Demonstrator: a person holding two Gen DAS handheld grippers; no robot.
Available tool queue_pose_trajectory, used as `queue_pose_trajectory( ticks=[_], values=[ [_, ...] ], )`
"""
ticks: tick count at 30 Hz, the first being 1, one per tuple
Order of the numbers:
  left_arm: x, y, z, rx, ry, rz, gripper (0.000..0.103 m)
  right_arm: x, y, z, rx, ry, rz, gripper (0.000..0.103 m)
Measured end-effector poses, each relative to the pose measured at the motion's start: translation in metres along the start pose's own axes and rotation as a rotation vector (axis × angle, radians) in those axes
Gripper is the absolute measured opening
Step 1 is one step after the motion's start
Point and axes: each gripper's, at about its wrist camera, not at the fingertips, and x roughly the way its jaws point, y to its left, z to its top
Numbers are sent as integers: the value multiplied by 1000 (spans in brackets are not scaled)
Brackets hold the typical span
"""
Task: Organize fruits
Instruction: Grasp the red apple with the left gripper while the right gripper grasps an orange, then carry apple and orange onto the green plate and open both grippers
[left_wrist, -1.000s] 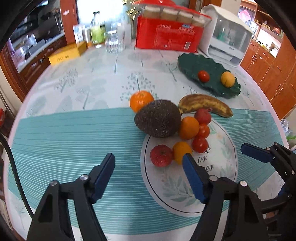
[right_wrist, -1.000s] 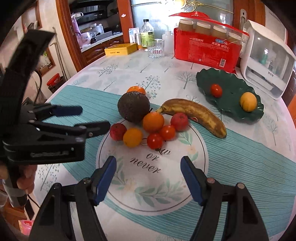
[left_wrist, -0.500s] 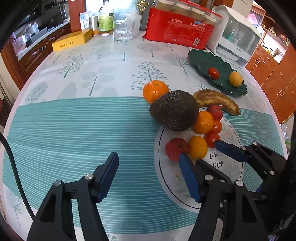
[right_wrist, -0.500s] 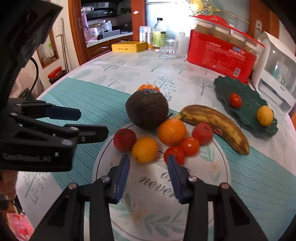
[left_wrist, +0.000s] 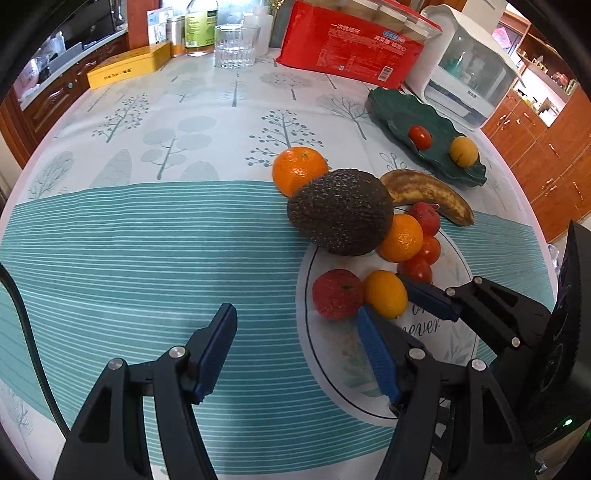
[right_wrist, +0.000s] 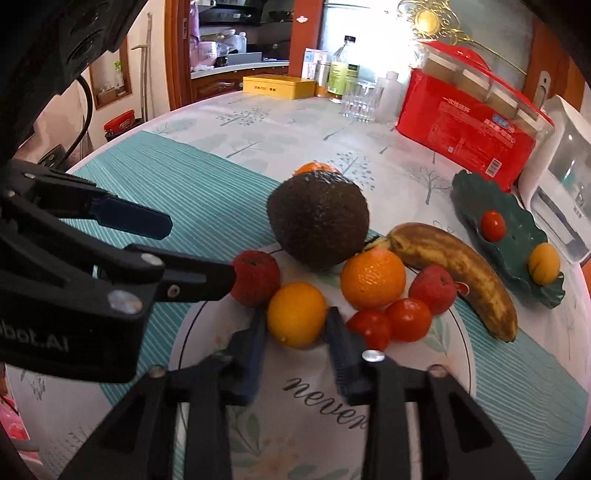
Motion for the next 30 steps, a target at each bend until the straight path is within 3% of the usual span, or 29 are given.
queue_pose_trajectory(
  ticks=[7,14,30],
  values=[
    [14,-9,4,21,30,-49,64,-8,-6,-8,41,1,32,30],
    [28,-21,11,44,40,-63,32,-14,-10,-16,85,19,51,30],
    [12,-36,-11,56,51,-85,31,-34,-18,-25,155,7,52,30]
  ],
)
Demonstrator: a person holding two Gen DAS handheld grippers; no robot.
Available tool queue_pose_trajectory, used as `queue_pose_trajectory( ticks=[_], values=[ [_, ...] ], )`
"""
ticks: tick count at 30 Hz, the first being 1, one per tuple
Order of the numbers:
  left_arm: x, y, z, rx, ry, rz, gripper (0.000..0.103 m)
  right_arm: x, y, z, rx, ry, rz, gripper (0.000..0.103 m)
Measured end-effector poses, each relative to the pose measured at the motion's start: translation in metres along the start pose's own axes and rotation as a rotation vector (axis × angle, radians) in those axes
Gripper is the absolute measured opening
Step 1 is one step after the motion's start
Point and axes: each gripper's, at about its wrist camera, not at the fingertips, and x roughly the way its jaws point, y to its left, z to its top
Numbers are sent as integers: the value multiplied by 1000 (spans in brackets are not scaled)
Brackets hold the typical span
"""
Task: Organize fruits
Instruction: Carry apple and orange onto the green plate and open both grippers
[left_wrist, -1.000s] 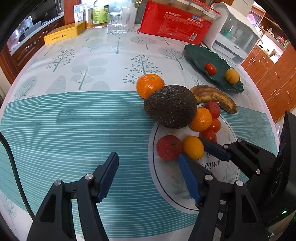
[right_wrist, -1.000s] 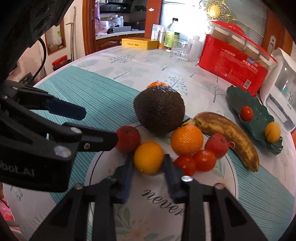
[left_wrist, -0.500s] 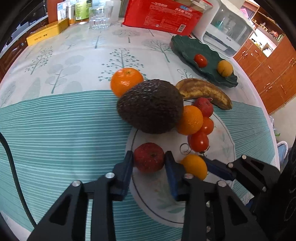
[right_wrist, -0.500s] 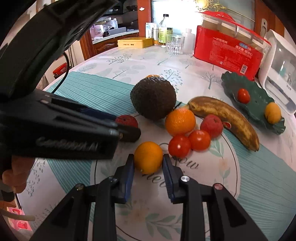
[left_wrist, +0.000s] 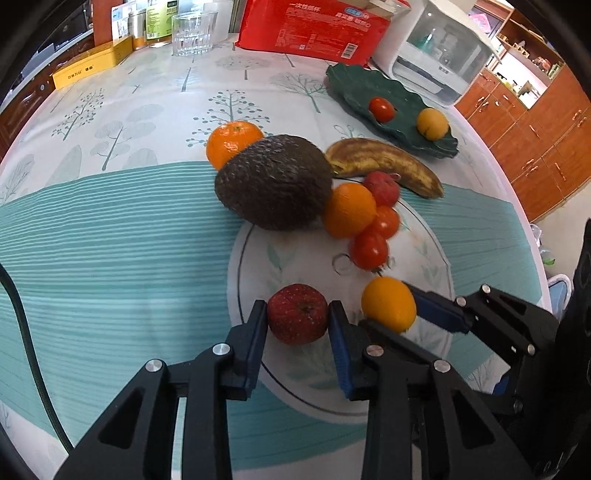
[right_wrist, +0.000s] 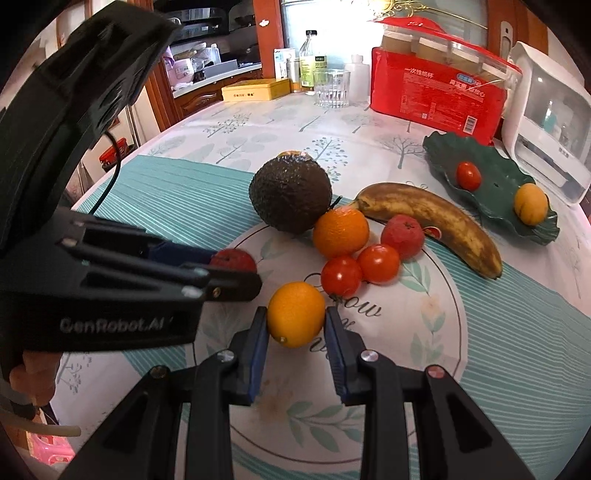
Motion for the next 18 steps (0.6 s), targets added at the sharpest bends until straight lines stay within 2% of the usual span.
queue_pose_trajectory(
  ticks=[8,15,18],
  values=[
    [-26,-33,7,52,-46,-11,31,-28,-13,-2,35,-41,-22,30],
    [-58,-65,53,94,-121,-47,31,-70,-49,18,70,-129,-121,30],
    [-68,-80,76,127,-143,-28,31,-92,-70,33,93,-168,-162,30]
  ],
)
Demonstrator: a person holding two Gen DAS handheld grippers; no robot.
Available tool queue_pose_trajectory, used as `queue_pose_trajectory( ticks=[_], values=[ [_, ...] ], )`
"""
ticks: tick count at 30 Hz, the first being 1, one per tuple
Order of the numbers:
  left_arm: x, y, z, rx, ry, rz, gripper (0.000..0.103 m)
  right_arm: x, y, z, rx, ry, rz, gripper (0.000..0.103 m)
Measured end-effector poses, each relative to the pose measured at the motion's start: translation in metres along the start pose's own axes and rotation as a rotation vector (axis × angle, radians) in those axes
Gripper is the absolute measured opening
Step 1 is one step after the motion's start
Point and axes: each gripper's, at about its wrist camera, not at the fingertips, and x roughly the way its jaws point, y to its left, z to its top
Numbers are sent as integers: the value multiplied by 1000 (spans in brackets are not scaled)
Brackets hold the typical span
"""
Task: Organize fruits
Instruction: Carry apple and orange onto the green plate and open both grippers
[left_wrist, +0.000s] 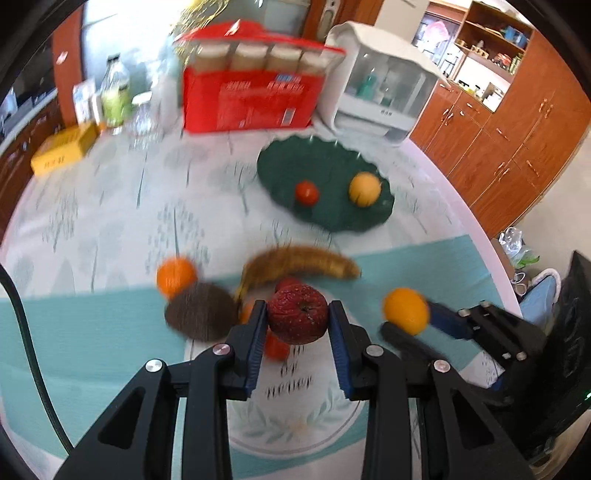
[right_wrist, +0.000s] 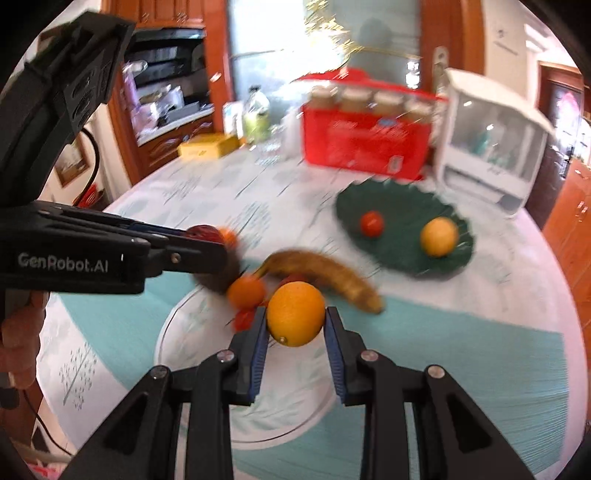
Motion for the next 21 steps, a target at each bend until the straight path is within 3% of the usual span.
queue_pose_trajectory(
  ticks=[9,21],
  values=[
    [10,-24,78,87,-11,105,31,-17,-59,64,40,-73,-94,30],
    [42,-38,181,161,-69,166,31,22,-116,157,106,-53,-139,30]
  ],
)
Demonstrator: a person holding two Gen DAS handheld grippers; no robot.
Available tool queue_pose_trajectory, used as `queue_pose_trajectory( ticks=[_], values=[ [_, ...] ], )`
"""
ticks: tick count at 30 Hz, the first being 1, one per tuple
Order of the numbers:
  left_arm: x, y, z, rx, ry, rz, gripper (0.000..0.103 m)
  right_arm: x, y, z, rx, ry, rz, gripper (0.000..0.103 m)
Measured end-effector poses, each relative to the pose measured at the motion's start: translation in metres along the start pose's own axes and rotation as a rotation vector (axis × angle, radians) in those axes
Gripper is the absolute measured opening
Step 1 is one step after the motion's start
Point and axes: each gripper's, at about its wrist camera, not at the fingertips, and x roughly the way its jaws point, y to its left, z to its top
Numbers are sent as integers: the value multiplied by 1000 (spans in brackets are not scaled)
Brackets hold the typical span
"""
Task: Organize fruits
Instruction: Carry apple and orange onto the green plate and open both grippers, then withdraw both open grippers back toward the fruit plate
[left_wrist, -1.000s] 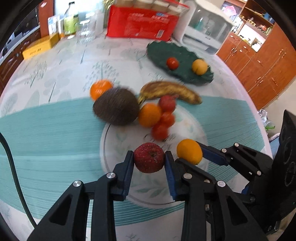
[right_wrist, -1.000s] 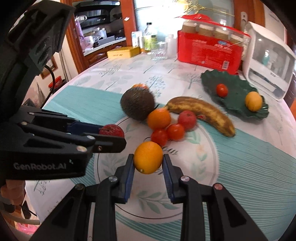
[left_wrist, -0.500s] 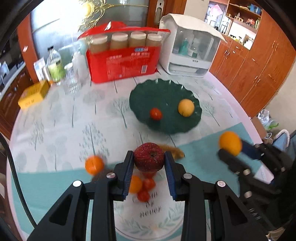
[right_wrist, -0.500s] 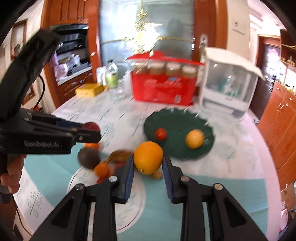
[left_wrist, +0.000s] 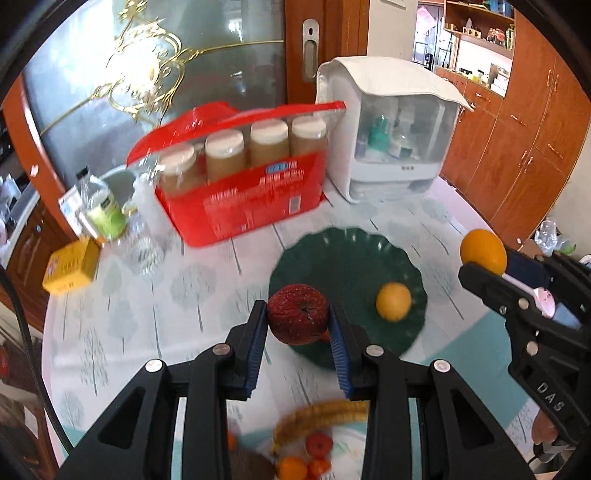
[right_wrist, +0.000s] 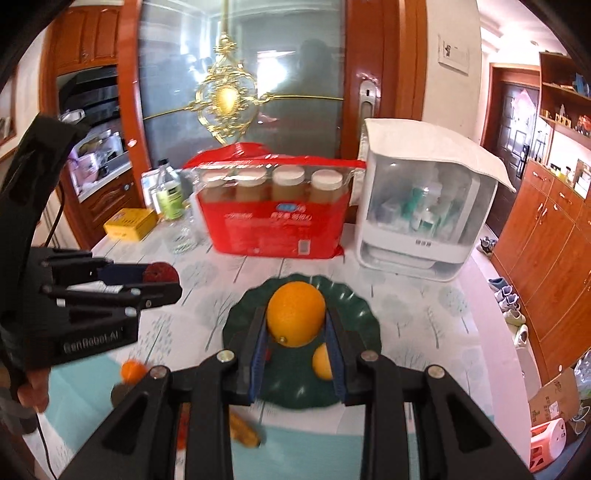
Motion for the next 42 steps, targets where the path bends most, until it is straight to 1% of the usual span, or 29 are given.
queue_pose_trajectory(
  ticks=[4,6,8,12,17,20,25,26,27,28,29,30,32,34,37,42],
  values=[
    [26,1,24,10,-5,7,31,27,-14,24,53,29,18,30],
    [45,3,32,3,6,6,32,46,-20,29,80,62,37,30],
    [71,7,35,-21,43,-16,31,67,-25,30,112,101,56,30],
    [119,12,28,-82,118,-65,31,114,-34,16,166,203,68,30],
    [167,13,13,-123,182,-94,31,162,-38,-10,178,305,38,30],
    [185,10,7,-129,205,-101,32,185,-38,-23,174,351,20,30],
    [204,2,-3,-102,233,-91,32,204,-40,-31,185,395,12,31],
    [205,1,-4,-98,234,-83,35,207,-41,-33,185,403,10,31],
    [206,0,-5,-93,234,-77,47,208,-42,-33,186,409,12,32],
    [206,0,-6,-91,233,-58,52,209,-43,-33,189,411,15,33],
    [204,1,-6,-92,227,-33,64,207,-45,-33,195,405,9,33],
    [203,2,-7,-95,222,-24,75,206,-47,-32,200,401,10,33],
    [197,8,-6,-119,205,-36,84,202,-52,-31,215,388,20,37],
    [192,15,-5,-146,202,-44,85,196,-55,-28,223,372,26,47],
    [182,22,-4,-160,202,-41,85,186,-54,-25,216,351,22,48],
    [159,25,-1,-149,176,-32,85,167,-48,-21,194,326,24,48]
  ],
)
